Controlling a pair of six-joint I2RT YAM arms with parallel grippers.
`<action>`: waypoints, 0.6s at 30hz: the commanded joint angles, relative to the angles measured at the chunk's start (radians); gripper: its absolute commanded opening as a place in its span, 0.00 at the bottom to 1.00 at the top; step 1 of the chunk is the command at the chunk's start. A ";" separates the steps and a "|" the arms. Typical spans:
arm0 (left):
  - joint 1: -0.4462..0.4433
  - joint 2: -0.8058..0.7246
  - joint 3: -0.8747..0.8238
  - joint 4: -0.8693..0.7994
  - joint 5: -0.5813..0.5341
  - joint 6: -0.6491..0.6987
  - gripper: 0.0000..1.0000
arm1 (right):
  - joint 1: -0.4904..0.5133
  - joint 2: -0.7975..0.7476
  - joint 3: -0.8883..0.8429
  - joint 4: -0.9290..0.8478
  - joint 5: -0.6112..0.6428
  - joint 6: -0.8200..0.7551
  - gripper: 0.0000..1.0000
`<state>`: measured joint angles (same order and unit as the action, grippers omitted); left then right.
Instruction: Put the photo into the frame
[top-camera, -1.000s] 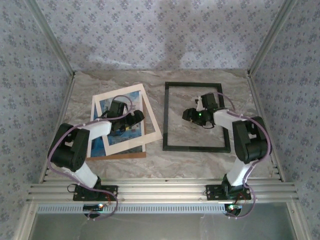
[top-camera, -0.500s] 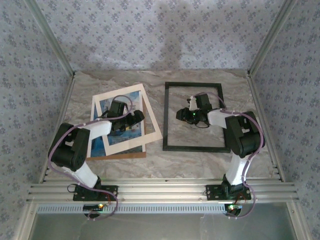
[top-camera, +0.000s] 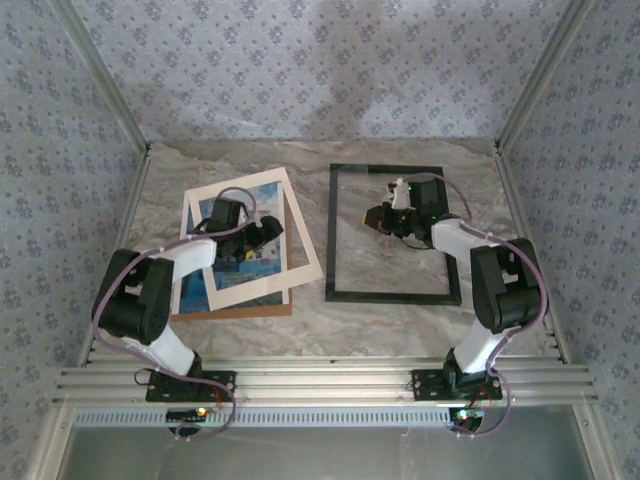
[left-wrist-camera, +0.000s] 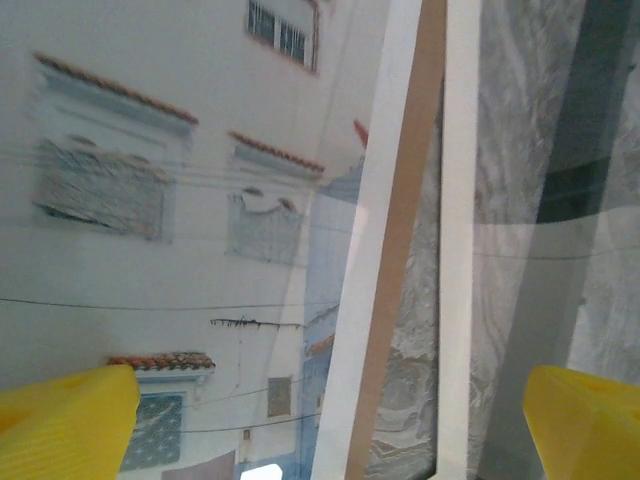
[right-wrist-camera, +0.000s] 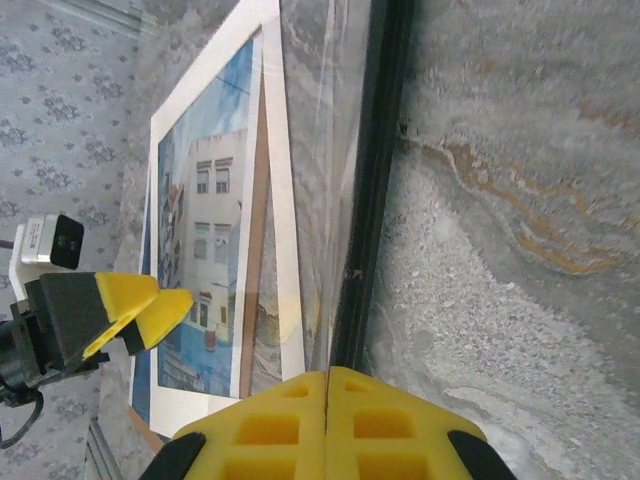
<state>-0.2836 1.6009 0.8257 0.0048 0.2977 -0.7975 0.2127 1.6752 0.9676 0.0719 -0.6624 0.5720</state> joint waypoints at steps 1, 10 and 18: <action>0.018 -0.087 0.051 -0.042 -0.023 0.015 0.99 | -0.034 -0.037 0.061 -0.081 -0.002 -0.042 0.00; 0.015 -0.122 0.040 -0.030 -0.034 0.007 0.98 | -0.124 0.018 0.157 -0.245 -0.005 -0.143 0.00; -0.006 -0.096 0.034 -0.011 -0.015 0.002 0.99 | -0.193 0.028 0.166 -0.332 0.046 -0.238 0.01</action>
<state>-0.2775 1.4933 0.8673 -0.0223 0.2737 -0.7944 0.0399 1.6894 1.1061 -0.1886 -0.6300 0.4004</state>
